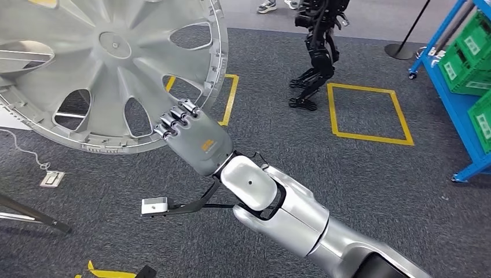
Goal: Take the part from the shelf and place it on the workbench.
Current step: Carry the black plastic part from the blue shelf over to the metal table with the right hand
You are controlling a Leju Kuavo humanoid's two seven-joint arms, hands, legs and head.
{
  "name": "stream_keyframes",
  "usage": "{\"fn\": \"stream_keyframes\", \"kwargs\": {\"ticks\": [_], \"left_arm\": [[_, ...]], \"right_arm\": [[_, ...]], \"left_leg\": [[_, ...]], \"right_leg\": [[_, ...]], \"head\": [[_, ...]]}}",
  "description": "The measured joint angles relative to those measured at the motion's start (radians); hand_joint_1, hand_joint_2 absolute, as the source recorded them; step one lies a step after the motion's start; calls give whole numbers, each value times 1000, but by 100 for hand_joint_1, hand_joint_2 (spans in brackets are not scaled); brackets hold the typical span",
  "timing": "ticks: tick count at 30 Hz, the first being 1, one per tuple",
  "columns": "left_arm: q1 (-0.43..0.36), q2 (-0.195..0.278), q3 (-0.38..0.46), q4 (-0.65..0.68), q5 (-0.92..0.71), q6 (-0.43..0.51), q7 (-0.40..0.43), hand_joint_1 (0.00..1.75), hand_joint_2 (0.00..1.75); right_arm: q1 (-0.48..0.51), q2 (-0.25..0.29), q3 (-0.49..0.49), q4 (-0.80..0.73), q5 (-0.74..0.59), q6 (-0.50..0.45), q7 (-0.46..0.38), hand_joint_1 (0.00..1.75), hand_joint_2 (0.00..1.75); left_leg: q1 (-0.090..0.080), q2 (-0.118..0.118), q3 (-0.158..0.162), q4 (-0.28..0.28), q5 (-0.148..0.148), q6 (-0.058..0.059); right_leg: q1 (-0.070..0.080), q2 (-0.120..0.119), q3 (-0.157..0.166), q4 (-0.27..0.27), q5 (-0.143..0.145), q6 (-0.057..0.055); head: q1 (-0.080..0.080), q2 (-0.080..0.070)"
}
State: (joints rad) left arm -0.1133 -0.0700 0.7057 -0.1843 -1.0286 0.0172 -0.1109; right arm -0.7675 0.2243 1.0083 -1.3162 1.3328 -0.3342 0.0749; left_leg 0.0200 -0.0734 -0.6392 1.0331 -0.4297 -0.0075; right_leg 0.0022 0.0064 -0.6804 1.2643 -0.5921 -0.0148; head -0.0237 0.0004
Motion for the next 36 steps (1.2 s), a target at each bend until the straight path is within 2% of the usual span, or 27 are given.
{"fn": "stream_keyframes", "kwargs": {"ticks": [2,4,6,7,9,10,11,12,13,14,15,17,18,19,21,22,24,26,27,28,29,30,31,33,34,35,36], "left_arm": [[-1,-2,0,0,-7,0,2,0,175],[-4,-4,0,0,-15,-1,6,0,175],[-6,-4,0,0,-22,-1,11,0,175],[-6,-5,0,0,-25,-1,13,0,175],[-9,-6,0,1,-31,-3,18,0,175],[-12,-7,0,1,-32,-3,19,0,175],[-15,-8,0,1,-33,-4,20,0,175],[-17,-8,0,1,-34,-4,21,0,175],[-18,-8,0,1,-35,-4,22,0,175],[-18,-8,0,1,-35,-4,23,0,175],[-18,-8,0,0,-36,-4,25,0,175],[-21,-8,0,0,-37,-4,27,0,175],[-23,-8,0,0,-38,-4,29,0,175],[-24,-9,0,0,-38,-4,31,0,175],[-25,-9,0,0,-37,-4,35,0,175],[-24,-9,0,0,-36,-3,36,0,175],[-24,-9,0,0,-32,-2,35,0,175],[-26,-8,0,0,-29,-1,30,0,175],[-27,-7,0,0,-28,-1,27,0,175],[-27,-6,0,0,-28,-1,26,0,175],[-26,-6,0,0,-28,-1,25,0,175],[-24,-5,0,0,-28,-1,24,0,175],[-23,-5,0,0,-29,-1,23,0,175],[-23,-7,0,0,-31,-1,22,0,175],[-23,-7,0,0,-33,-2,23,0,175],[-23,-8,0,0,-35,-3,23,0,175],[-21,-7,0,0,-36,-4,23,0,175]], "right_arm": [[0,0,1,0,8,0,2,175,175],[1,0,1,0,18,-1,2,175,175],[1,0,0,-1,25,-1,2,175,175],[2,0,0,-1,27,-1,2,175,175],[2,1,-3,-2,29,-1,4,175,175],[3,0,-6,-2,29,-1,4,175,175],[5,-1,-8,-2,29,-1,5,175,175],[8,-2,-11,-2,29,-1,4,175,175],[12,-4,-12,-2,29,-1,4,175,175],[15,-4,-12,-2,30,-1,3,175,175],[17,-5,-13,-2,30,0,2,175,175],[18,-6,-15,-3,32,0,2,175,175],[18,-6,-16,-3,32,0,2,175,175],[17,-7,-17,-5,32,0,1,175,175],[16,-9,-19,-7,31,2,-2,175,175],[15,-9,-19,-7,29,3,-3,175,175],[12,-10,-19,-10,24,5,-6,175,175],[10,-11,-19,-13,19,7,-8,175,175],[10,-13,-19,-13,17,8,-10,175,175],[10,-14,-18,-13,16,9,-12,175,175],[10,-15,-18,-13,15,10,-13,175,175],[9,-16,-18,-13,14,12,-15,175,175],[7,-16,-18,-13,12,13,-15,175,175],[1,-16,-18,-13,10,16,-14,175,175],[-3,-16,-18,-13,10,17,-13,175,175],[-5,-16,-18,-13,10,18,-13,175,175],[-6,-16,-18,-13,10,18,-13,175,175]], "left_leg": [[2,-29,-2,1,4,-7],[5,-51,-8,-1,11,-19],[8,-71,-14,-11,19,-34],[8,-66,-17,-11,19,-39],[4,-17,-43,38,-13,-46],[2,20,-68,94,-45,-47],[1,45,-97,163,-79,-50],[2,58,-123,226,-105,-54],[3,65,-135,261,-115,-57],[5,69,-128,259,-107,-60],[7,77,-100,216,-84,-63],[6,118,-17,78,-33,-65],[4,133,12,28,-20,-57],[1,141,24,3,-16,-48],[-2,121,19,0,-16,-26],[-1,110,17,0,-14,-19],[1,88,16,-1,-11,-7],[2,65,14,-1,-8,2],[1,52,12,-1,-7,5],[-1,38,11,-1,-6,6],[-2,23,11,0,-5,7],[-3,8,11,0,-4,7],[-3,-7,10,1,-3,5],[-1,-35,8,1,1,-2],[2,-46,5,0,4,-7],[5,-56,1,-1,7,-14],[7,-66,-1,-5,11,-20]], "right_leg": [[0,41,65,-144,68,-9],[4,67,97,-218,93,-13],[7,50,98,-227,98,-19],[7,39,100,-234,104,-25],[2,12,105,-250,115,-37],[3,-2,106,-253,117,-40],[4,-16,105,-254,117,-42],[5,-30,105,-253,117,-43],[5,-45,104,-253,117,-43],[4,-58,104,-253,116,-42],[3,-71,104,-251,114,-39],[4,-93,104,-243,107,-29],[7,-103,103,-239,103,-23],[10,-111,103,-235,100,-17],[12,-130,104,-232,97,-8],[10,-131,105,-229,93,-3],[2,-90,89,-186,62,8],[-2,-32,33,-67,2,13],[-2,-19,-1,-1,-23,14],[-2,-13,-27,47,-33,13],[-1,-10,-37,57,-24,10],[-1,-5,-26,29,4,5],[1,8,3,-34,42,-2],[3,52,66,-169,97,-17],[6,65,84,-209,109,-20],[8,69,90,-225,110,-22],[11,58,91,-228,113,-22]], "head": [[0,0],[2,0],[4,0],[3,0],[-1,0],[-3,0],[-5,0],[-6,0],[-6,0],[-6,0],[-6,0],[-7,0],[-6,0],[-5,0],[-2,0],[-2,0],[0,0],[3,0],[4,0],[4,0],[4,0],[4,0],[4,0],[4,0],[5,0],[6,0],[8,0]]}}
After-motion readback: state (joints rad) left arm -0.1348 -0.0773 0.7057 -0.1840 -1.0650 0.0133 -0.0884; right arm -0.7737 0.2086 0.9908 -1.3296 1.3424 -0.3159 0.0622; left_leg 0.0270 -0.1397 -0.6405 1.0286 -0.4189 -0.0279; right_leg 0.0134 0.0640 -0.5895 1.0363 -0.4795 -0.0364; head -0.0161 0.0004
